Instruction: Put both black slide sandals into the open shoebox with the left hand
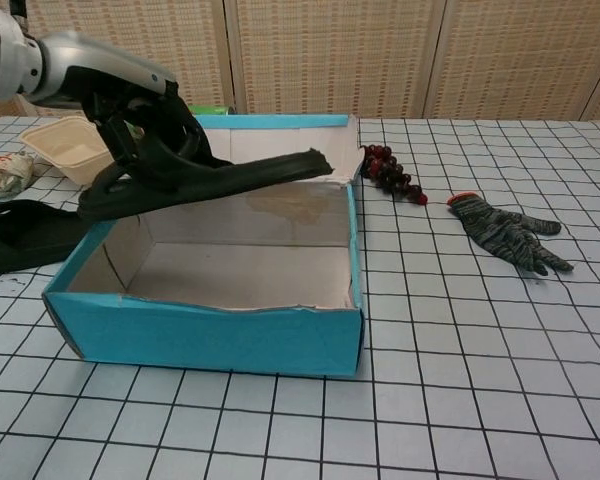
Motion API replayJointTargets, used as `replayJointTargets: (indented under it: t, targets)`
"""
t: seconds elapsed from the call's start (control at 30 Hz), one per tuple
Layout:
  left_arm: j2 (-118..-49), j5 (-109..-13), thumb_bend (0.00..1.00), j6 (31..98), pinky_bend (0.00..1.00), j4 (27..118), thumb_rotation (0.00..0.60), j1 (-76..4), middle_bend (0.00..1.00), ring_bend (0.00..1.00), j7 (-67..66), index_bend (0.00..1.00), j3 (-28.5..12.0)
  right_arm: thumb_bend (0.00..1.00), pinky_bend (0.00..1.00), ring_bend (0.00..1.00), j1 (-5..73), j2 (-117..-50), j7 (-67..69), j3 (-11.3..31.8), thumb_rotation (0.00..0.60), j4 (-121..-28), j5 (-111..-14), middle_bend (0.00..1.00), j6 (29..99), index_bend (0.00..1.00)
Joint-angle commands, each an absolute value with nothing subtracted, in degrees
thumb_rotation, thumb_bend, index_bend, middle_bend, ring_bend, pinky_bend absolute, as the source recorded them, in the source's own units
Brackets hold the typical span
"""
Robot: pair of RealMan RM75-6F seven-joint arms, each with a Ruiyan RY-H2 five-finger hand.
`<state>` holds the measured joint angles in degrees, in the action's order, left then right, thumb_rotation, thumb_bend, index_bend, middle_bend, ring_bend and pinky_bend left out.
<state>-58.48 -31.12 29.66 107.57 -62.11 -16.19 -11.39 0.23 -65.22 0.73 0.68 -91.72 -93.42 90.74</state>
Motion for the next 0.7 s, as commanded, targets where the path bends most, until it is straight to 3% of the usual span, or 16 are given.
replayJointTargets:
  t: [0.03,0.37,0.7]
  targets:
    - [-59.6,-26.3,0.57,26.3,0.61,105.0,0.600,-67.1,0.73,0.63,-14.8,0.60,-8.8,0.20,0.00,0.00,0.4,-65.2,0.8,0.8,0.600,-91.6,-93.0,0.00,90.3,0.00]
    - [-59.6,-22.3,0.57,29.7,0.62,106.6,0.600,-73.9,0.74,0.64,-14.9,0.60,-3.0,0.20,0.00,0.00,1.2,-65.1,1.7,0.5,0.600,-91.1,-92.4,0.00,88.2,0.00]
    - [-61.5,-26.3,0.57,37.4,0.63,108.8,0.600,-72.4,0.75,0.65,-10.9,0.61,-5.9,0.20,0.00,0.00,1.2,-64.8,2.0,0.3,0.600,-91.5,-92.6,0.00,88.2,0.00]
